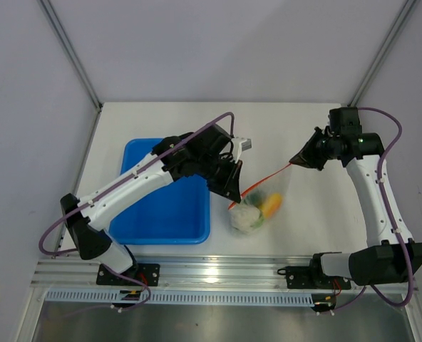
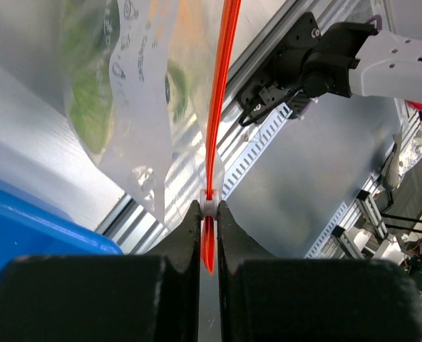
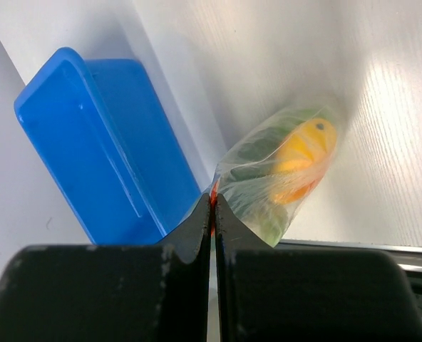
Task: Place the food in the zip-top bag and seal the zipper
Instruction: Zip the zipper food storage bag at the center of the board.
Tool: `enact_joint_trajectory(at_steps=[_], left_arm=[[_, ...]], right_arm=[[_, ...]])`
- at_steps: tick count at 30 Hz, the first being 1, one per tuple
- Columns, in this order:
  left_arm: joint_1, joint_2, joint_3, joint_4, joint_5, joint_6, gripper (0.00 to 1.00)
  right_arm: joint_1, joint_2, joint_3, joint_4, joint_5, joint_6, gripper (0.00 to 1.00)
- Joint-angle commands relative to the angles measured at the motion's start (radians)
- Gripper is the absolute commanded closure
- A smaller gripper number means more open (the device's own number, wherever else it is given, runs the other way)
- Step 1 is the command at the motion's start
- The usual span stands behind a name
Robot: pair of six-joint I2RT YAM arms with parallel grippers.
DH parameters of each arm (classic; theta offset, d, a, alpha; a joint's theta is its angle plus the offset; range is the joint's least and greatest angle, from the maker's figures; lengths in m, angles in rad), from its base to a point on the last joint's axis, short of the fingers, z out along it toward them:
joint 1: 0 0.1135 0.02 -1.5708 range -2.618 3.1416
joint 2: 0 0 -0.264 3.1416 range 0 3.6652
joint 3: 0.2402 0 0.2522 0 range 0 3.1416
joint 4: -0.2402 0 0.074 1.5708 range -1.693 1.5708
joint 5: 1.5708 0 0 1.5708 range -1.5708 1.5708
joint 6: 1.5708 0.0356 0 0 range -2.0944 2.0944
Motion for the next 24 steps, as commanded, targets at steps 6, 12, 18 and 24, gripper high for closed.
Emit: enact_joint_trajectory(at_steps=[6,12,18,24], left_arm=[[-0.008,-0.126,-0.074,-0.022,0.012,-0.022,0.99],[-0.008,-0.163,-0.105,-0.019,0.012,-0.034,0.99],[-0.008,-0.183,-0.141,-0.012,0.006,-0.038,1.0],[-0.008,-0.194,-0.166,-0.003,-0.002,-0.031,0.99]], right_arm=[[-0.026,-0.006,0.047,0.047,0.062,-0.028,1.0],[-0.026,-0.014,0.044,0.043,0.063,-0.032,1.0],[-0.027,-0.029,0.041,0.034,0.071,-0.028,1.0],[-0.026,-0.041,0.027,0.031,0.074,-0.022,1.0]])
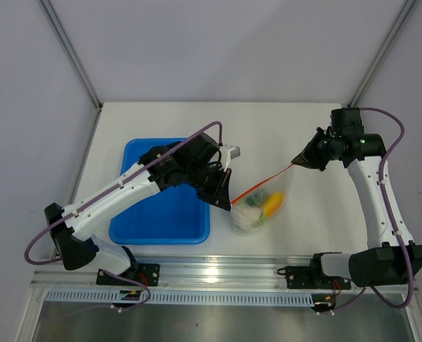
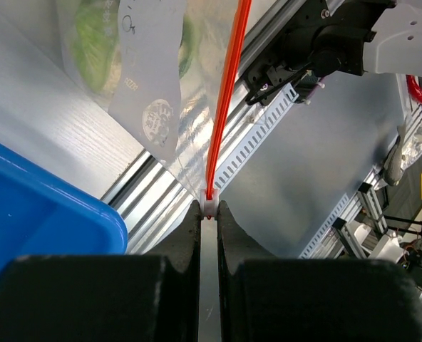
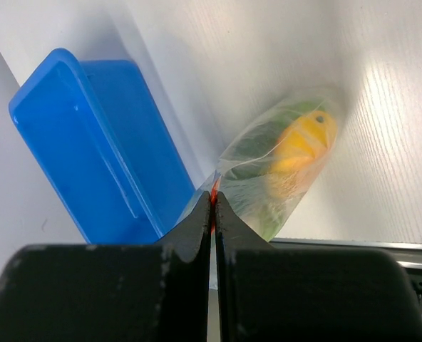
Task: Place the food in the zip-top bag and seal the zipper
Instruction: Zip the zipper food storage bag at the center of the board.
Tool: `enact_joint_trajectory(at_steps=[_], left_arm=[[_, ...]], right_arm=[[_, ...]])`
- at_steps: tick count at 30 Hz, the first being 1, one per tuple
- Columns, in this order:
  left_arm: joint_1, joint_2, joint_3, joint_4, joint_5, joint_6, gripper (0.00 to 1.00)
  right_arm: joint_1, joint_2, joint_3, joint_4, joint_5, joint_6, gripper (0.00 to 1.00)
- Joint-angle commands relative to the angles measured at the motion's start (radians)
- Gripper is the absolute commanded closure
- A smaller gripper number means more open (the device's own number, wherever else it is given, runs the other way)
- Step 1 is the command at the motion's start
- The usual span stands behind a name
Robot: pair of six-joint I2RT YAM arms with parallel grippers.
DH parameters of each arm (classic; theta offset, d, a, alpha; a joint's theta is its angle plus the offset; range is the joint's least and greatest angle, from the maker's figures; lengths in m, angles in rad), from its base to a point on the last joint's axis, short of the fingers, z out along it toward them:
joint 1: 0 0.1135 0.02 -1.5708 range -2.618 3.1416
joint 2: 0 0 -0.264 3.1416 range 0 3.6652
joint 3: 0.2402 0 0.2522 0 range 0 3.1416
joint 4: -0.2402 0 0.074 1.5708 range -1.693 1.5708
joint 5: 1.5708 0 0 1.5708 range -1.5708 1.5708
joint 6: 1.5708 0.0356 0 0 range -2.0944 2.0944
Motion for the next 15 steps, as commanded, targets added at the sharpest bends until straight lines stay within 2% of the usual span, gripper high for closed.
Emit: enact_joint_trajectory(at_steps=[1,3,5,9,10,11,15], left_arm=[[-0.008,-0.052,-0.007,-0.014,0.004,-0.006,0.97],[-0.008,-0.054,-0.008,-0.007,0.004,-0.006,0.74],[-0.008,-0.052,-0.004,0.025,0.004,0.003,0.58],[-0.006,0.021,0.126,-0.022,-0.067,0.04,0.33],[-0.006,0.033,0.151,-0.04,-0.087,0.042,0.01],[-0.006,0.04,0.212,-0.074,-0.143,0.042,0.01],[-0.006,0.021,0.266,-0.099,-0.257,0.054,0.01]], right_arm=[[-0.016,-0.036,0.025,0.039,0.055,-0.007,1.0],[-0.016,-0.039,0.019,0.044,0.05,0.004,1.0],[-0.014,-0.036,0.01,0.056,0.032,0.019,1.0],[-0.016,-0.011,-0.025,0.088,0.012,0.078,1.0],[-0.016,-0.008,-0.03,0.102,0.012,0.087,1.0],[-0.017,-0.002,-0.037,0.108,0.013,0.098,1.0],[-0.027,0.053,-0.015,0.132,0.039,0.144,1.0]])
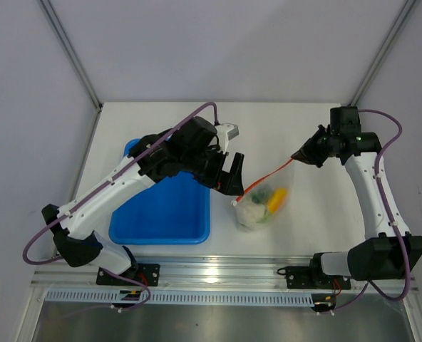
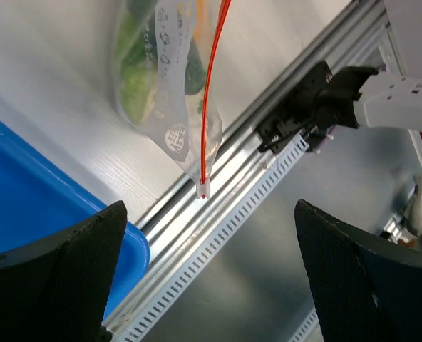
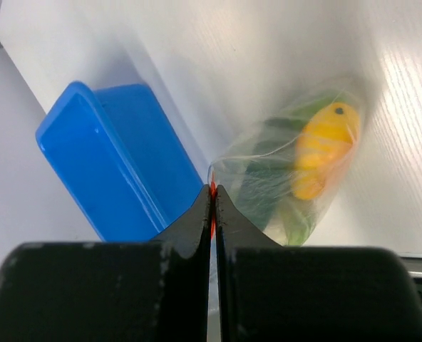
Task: Place the food in the zip-top bag and seal the zipper
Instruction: Zip the zipper food storage bag at the center of the board, then place the zipper food storage bag at the center of the board.
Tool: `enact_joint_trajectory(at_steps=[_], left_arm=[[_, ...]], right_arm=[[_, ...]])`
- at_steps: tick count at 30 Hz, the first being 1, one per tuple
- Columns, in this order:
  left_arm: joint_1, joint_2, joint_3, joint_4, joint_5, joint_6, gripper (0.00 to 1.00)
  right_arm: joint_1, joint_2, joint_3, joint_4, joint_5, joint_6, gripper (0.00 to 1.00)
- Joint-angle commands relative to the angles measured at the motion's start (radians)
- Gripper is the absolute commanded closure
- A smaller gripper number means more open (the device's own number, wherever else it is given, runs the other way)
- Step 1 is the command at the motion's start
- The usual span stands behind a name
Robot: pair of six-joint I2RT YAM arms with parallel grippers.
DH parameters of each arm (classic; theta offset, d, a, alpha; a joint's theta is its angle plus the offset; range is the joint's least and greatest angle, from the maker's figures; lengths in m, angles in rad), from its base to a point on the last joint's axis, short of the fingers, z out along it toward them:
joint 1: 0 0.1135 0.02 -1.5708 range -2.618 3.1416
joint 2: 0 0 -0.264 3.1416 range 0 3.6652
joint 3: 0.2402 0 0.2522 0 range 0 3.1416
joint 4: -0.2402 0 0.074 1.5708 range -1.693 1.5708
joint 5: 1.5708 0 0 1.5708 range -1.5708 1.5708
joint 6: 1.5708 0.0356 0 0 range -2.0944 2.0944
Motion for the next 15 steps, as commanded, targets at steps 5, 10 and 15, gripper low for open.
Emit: enact_joint_trajectory(at_steps=[5,10,15], left_arm=[[-0.003,-0.116,0.02,-0.005,-0.131,0.048,0.01],[-0.003,-0.175,-0.052,0.029,-0.106,0.043,0.01],[-0.003,-0.259,-0.175,0.063,-0.086,0.017,0.01]], right_arm=[[-0.047,0.151,0.067,0.094,0.075,0.147,1.0],[-0.093,0.284,0.119,0.145,0.121,0.218,1.0],[-0.107,0.48,0.22,0.154,0.182,0.252,1.0]])
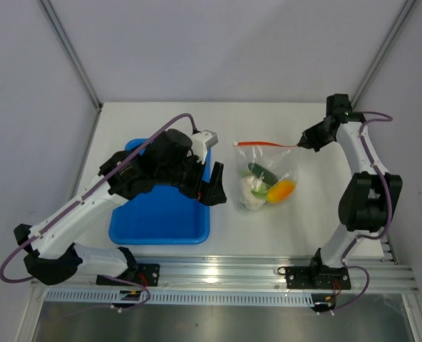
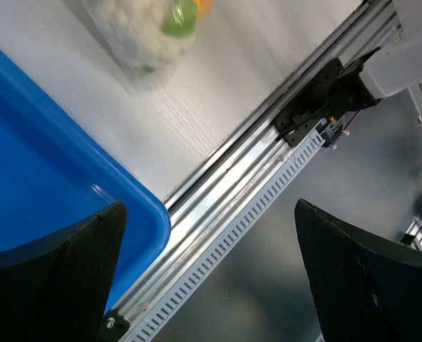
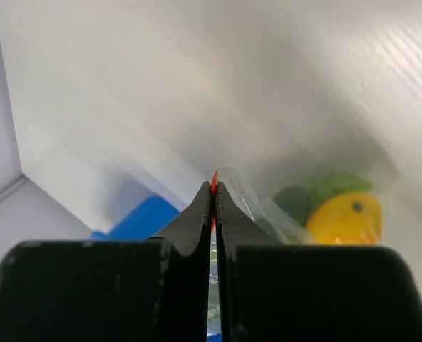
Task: Place the food in the zip-top bag and seal the zipper
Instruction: Place the zipper food storage bag at the center of the board.
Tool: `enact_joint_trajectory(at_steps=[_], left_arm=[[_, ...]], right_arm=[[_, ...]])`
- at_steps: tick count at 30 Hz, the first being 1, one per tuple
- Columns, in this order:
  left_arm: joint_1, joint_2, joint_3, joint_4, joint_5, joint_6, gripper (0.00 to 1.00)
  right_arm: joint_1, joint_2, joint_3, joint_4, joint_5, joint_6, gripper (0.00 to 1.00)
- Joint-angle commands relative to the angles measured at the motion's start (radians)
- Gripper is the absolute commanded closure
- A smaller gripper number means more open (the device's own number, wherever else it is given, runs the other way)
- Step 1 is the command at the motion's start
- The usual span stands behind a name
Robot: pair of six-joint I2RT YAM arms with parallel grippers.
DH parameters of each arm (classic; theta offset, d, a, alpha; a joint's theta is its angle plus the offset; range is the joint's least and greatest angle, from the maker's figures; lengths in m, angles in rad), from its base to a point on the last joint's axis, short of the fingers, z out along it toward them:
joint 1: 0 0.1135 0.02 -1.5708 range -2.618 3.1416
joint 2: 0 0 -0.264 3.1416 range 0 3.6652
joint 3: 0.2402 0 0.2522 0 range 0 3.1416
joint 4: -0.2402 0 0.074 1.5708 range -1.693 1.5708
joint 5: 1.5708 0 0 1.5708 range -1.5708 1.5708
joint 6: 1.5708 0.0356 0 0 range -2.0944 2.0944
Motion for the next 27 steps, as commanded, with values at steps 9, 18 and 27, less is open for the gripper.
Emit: enact_joint_trajectory(at_steps=[9,18,27], left_arm=[[-0.003,-0.171,-0.198,0.093,-0.014,-0.054,0.01],[-0.002,-0.168,-0.214,0.104,-0.008,-0.069,0.0],[-0.002,-0.169,-0.221,0.119,0.02,-0.088,0.0]], right_arm=[[-0.005,0.307,0.202,0.126,0.155,0.081,1.0],[-0.027,0.462,0.293,0.138,0.187,0.0,1.0],[-0.028,0.573,0.354,0.175,0.127,-0.207,1.0]])
